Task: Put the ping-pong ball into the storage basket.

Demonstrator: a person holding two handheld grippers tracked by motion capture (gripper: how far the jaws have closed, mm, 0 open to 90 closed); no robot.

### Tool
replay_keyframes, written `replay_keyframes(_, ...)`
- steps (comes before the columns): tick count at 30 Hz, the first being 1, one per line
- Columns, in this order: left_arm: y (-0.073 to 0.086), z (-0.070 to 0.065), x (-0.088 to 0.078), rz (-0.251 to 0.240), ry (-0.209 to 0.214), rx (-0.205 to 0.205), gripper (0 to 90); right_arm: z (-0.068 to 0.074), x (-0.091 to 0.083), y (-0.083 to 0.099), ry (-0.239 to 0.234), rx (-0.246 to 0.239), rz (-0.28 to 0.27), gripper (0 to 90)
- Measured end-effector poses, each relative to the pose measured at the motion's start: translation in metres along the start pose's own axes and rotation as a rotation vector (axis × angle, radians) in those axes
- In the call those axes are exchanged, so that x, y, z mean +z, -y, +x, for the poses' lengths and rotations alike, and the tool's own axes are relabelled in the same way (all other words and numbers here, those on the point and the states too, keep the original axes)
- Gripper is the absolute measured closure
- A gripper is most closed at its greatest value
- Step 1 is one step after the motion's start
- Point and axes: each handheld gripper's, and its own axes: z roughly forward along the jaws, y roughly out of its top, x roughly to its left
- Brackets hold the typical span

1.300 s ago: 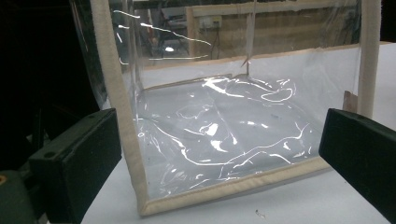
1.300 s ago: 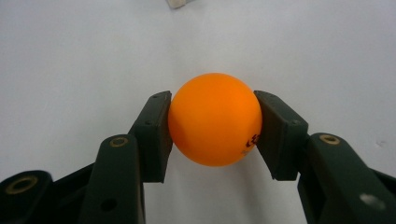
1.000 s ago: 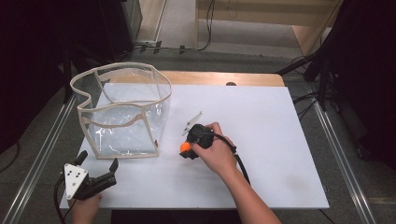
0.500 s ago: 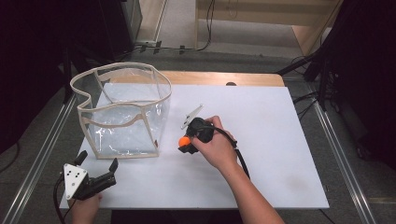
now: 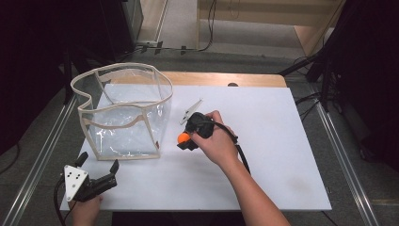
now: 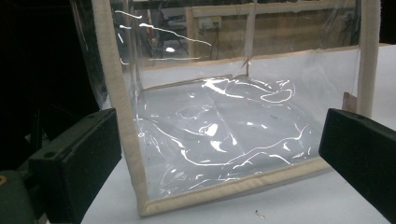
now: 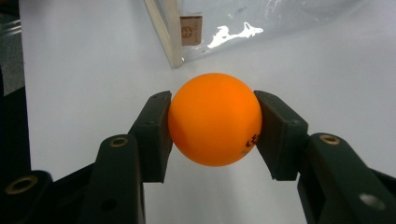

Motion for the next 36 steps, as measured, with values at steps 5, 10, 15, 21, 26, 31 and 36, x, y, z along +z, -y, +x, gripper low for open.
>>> replay_keyframes(5, 0.0, 0.0, 0.0, 0.0, 0.001, -0.001, 0.0, -0.001, -0.002, -0.001, 0.0, -0.004, -0.001, 48.2)
replay_keyframes(10, 0.0, 0.0, 0.0, 0.0, 0.001, 0.001, 0.0, -0.002, -0.004, -0.003, -0.005, -0.009, -0.004, 48.2)
replay_keyframes(15, 0.0, 0.0, 0.0, 0.0, 0.002, 0.0, 0.0, -0.002, -0.007, -0.005, -0.011, -0.003, -0.009, 48.2)
replay_keyframes(21, 0.0, 0.001, 0.0, -0.001, 0.004, -0.002, 0.0, -0.003, -0.01, -0.01, -0.017, -0.017, -0.014, 48.2)
replay_keyframes(26, 0.0, 0.001, 0.0, -0.002, 0.004, -0.005, 0.0, -0.003, -0.012, -0.015, -0.018, -0.028, -0.016, 48.2)
replay_keyframes(31, 0.0, 0.001, 0.0, -0.001, 0.004, -0.006, 0.0, -0.002, -0.016, -0.02, -0.02, -0.03, -0.013, 48.2)
replay_keyframes(36, 0.0, 0.001, 0.0, -0.003, 0.004, -0.007, 0.0, -0.002, -0.021, -0.024, -0.017, -0.025, -0.014, 48.2)
